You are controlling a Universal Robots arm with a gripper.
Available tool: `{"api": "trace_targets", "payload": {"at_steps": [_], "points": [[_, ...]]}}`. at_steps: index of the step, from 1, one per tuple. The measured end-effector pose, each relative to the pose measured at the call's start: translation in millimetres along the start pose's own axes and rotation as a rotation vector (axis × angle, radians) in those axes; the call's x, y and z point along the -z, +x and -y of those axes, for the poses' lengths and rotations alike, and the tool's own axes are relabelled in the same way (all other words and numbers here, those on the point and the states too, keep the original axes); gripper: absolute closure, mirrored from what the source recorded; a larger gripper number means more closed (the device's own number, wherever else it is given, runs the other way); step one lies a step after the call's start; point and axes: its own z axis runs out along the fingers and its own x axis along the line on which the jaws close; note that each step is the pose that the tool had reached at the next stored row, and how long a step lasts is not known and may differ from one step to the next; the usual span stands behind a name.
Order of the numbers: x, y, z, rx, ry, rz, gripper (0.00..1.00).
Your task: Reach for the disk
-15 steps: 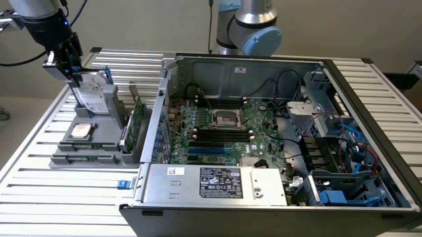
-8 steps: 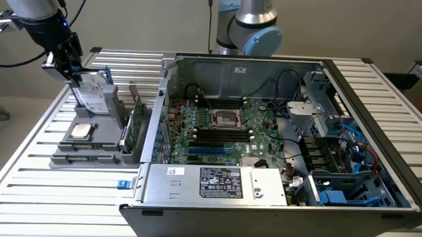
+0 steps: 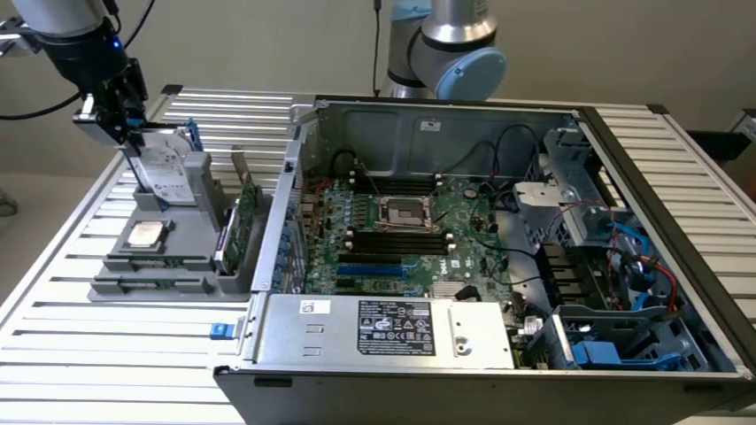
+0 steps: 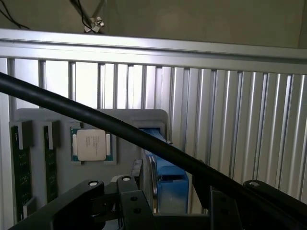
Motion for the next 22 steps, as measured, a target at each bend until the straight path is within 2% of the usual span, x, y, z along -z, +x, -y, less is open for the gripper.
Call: {"api": "trace_targets", "payload": {"at_steps": [5,14,22], "points": [[-0.2,0.0,0.2,-0.004,-0.0003,0.0009,0.46],[-1.4,0.1,1.2,-0.005,-0.0052,0.0009,0.46],[-2.4,0.2,1.4,-0.005,-0.0052,0.001,0.46]]}}
